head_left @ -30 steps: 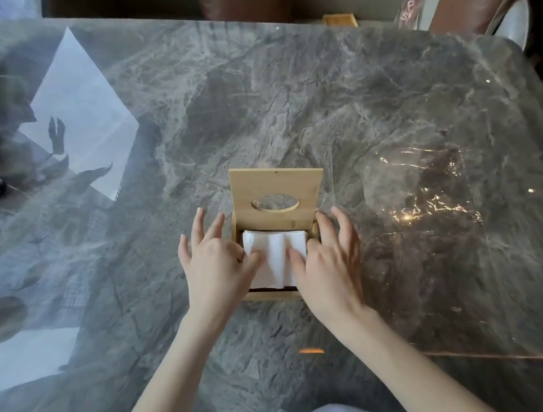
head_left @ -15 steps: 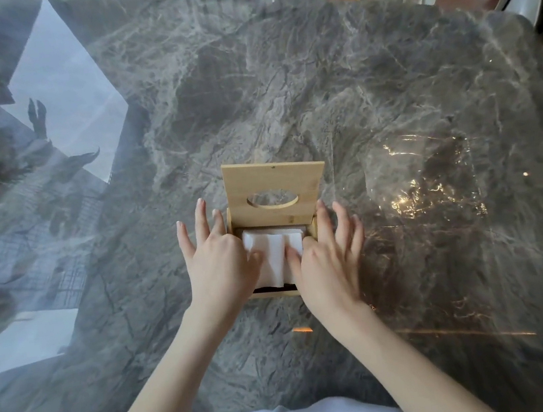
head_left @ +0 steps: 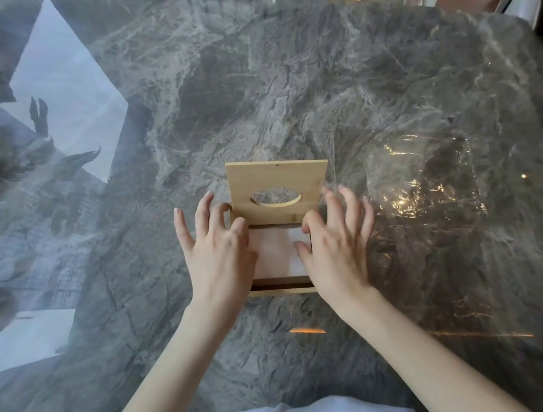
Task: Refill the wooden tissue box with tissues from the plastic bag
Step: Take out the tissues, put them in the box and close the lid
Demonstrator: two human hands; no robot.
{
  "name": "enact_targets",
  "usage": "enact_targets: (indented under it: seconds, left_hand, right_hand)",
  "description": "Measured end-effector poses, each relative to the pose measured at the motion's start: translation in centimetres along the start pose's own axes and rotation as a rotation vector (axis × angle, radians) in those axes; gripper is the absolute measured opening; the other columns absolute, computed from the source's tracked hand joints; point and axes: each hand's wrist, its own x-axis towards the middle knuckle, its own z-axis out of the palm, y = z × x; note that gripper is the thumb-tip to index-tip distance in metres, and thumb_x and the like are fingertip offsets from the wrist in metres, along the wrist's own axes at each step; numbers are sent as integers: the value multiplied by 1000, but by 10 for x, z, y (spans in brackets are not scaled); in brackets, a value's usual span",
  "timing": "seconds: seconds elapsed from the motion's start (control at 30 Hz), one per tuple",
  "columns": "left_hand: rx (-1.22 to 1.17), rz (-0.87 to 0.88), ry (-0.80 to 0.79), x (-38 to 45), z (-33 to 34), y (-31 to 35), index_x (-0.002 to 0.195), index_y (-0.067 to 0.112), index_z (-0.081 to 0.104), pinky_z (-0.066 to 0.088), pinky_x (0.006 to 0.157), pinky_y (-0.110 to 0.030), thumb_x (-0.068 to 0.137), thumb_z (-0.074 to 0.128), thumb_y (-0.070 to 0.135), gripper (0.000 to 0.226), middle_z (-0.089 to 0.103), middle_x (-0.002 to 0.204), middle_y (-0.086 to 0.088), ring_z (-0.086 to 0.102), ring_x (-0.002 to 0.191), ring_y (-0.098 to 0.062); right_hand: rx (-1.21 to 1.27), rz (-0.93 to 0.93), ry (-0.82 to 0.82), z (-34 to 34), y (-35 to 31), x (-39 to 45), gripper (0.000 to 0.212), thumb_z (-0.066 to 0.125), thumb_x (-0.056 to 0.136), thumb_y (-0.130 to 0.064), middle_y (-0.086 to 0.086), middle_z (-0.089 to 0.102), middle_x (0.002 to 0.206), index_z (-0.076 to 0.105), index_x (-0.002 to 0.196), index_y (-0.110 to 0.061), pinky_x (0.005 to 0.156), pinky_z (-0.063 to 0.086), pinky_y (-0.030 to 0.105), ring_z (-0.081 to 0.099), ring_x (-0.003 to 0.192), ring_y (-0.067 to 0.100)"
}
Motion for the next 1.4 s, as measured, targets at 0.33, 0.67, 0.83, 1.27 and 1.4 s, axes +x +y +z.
enact_targets:
  seconds: [0.33, 0.67, 0.83, 1.27, 1.4]
  left_hand:
    - [102, 44, -206, -10, -6, -6, 126, 32, 49, -7, 113, -52, 77, 61, 29, 50, 0, 157, -10, -13, 142, -31]
    - [248, 83, -235, -4, -13, 0, 105, 12, 64, -7, 113, -54, 84, 44, 13, 30, 14, 156, -9, -10, 143, -29]
    - [92, 91, -215, 2, -16, -8, 101, 20, 68, -4, 114, -51, 79, 56, 19, 25, 27, 152, -7, 2, 144, -26]
    - [-314, 235, 225, 42, -60, -15, 122, 16, 53, 40, 97, -46, 66, 78, 25, 62, 59, 125, -8, 48, 121, -29]
    - [-285, 271, 244, 46, -57, -14, 105, 14, 67, 48, 85, -46, 70, 75, 17, 35, 69, 107, -8, 56, 104, -31]
  right_hand:
    - [-99, -176, -357, -22, 10, -8, 42, 61, 78, -35, 15, 17, 153, 57, 118, -21, 98, -30, 46, 0, 140, 34]
    - [-123, -126, -384, -19, 8, -6, 36, 60, 80, -21, 14, 25, 149, 60, 116, -23, 107, -18, 53, 2, 139, 37]
    - [64, -62, -301, -21, 13, 0, 32, 64, 77, -26, 9, 39, 143, 65, 108, -26, 109, -7, 44, 14, 137, 30]
    - [462, -183, 104, -67, 28, 65, 45, 74, 69, -25, 1, 66, 113, 64, 112, -20, 97, 26, 31, 45, 116, 27]
    - [395, -264, 156, -61, 28, 66, 26, 73, 66, -25, 2, 71, 91, 72, 91, -17, 87, 33, 36, 49, 99, 23]
